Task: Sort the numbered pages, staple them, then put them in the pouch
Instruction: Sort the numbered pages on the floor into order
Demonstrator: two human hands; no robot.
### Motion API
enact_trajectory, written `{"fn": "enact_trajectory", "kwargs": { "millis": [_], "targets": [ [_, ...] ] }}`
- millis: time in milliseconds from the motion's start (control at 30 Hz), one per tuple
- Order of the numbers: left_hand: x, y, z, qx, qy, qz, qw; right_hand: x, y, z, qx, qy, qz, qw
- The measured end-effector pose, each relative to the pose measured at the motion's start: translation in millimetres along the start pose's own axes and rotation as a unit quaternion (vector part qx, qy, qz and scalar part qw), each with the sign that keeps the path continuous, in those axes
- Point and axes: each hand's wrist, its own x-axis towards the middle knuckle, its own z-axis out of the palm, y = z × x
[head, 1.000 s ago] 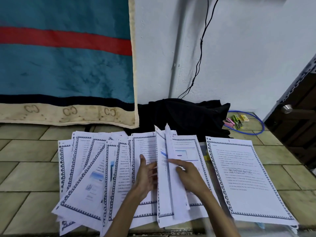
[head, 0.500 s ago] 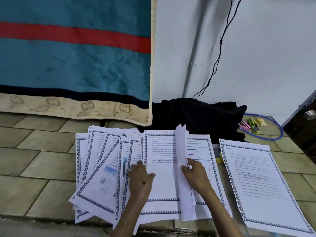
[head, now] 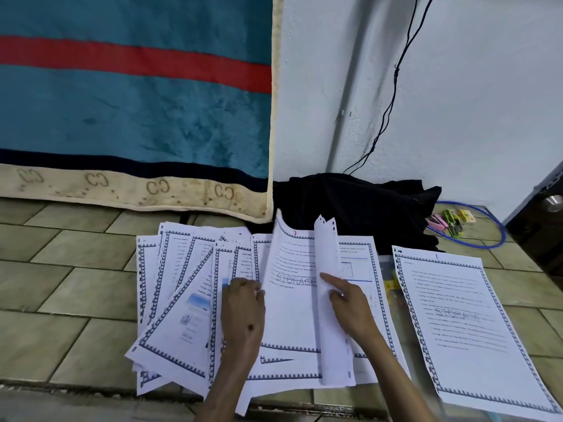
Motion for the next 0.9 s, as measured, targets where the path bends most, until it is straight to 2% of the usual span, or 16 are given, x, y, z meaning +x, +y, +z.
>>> {"fn": "enact_trajectory", "kwargs": {
  "millis": [67,133,200,267,333,400,433,467,633,733,800,900],
  "targets": [
    [-7,14,-2,-0.072,-0.029,0.03,0.997,-1,-6,0,0.056,-0.026,0.04,0.997],
    [-16,32,-2,-0.174,-0.118,0.021,0.977,-4,-13,-2,0.114,-0.037,0.054,0.991],
    [-22,44,4,-0.29,-0.202,-0.021,0.935,-3,-15,-3,0.134,-0.036,0.039,0.989],
    [-24,47,11,-0.388,-0.216,-0.105,0.89,-1,-14,-4,0.114,-0.019,0.016,0.993],
    [-20,41,12,-0.349,-0.164,-0.145,0.911,0,-12,-8,0.08,-0.005,-0.021,0.997],
    [-13,29,10,-0.222,-0.121,-0.166,0.953,-2,-11,-12,0.069,-0.003,-0.034,0.997],
    [-10,23,9,-0.181,-0.122,-0.182,0.959,-2,-11,-13,0.068,-0.002,-0.037,0.997],
    [-7,19,8,-0.171,-0.129,-0.201,0.956,-2,-8,-14,0.064,0.001,-0.043,0.997],
    [10,11,4,-0.264,-0.146,-0.276,0.912,5,-3,-8,0.026,-0.019,-0.023,0.999],
    [15,10,5,-0.256,-0.138,-0.229,0.929,5,-7,-5,0.026,-0.016,-0.003,1.0],
    [11,17,4,-0.298,-0.14,-0.203,0.922,1,-15,-5,0.046,-0.019,-0.006,0.999],
    [-2,40,1,-0.407,-0.222,-0.195,0.864,-5,-28,-7,0.095,-0.036,0.012,0.995]
  ]
}}
